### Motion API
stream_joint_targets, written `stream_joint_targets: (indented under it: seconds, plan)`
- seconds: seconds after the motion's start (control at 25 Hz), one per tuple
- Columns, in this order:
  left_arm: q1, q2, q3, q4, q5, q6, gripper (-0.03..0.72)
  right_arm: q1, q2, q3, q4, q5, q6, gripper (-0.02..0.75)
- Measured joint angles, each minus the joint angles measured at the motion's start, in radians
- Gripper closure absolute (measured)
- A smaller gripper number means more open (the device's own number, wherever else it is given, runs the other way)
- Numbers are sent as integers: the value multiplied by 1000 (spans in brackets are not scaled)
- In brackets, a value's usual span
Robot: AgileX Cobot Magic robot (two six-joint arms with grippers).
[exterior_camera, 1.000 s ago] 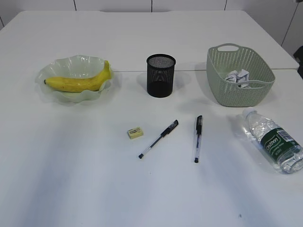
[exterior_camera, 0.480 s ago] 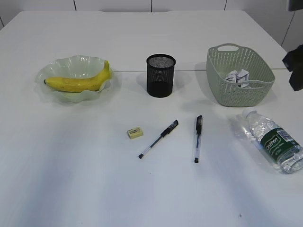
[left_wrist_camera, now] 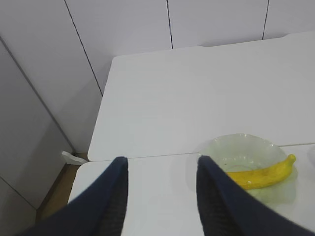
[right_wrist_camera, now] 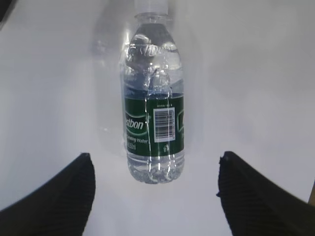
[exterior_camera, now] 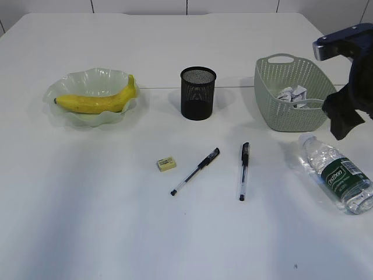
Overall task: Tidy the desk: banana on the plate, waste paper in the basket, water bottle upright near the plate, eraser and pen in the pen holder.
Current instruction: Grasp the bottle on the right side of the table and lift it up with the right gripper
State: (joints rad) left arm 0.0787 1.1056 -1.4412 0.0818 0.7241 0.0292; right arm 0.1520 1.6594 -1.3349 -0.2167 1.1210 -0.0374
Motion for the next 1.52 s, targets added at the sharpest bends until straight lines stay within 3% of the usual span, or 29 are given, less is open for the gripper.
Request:
stream_joint_targets:
  seconds: [0.68, 1.52]
  plan:
    - [0, 0, 0, 0, 32, 25, 371, 0, 279, -249, 13, -15, -15, 155]
    - [0, 0, 0, 32, 52, 26, 371, 0, 374, -259, -61, 0, 30, 153]
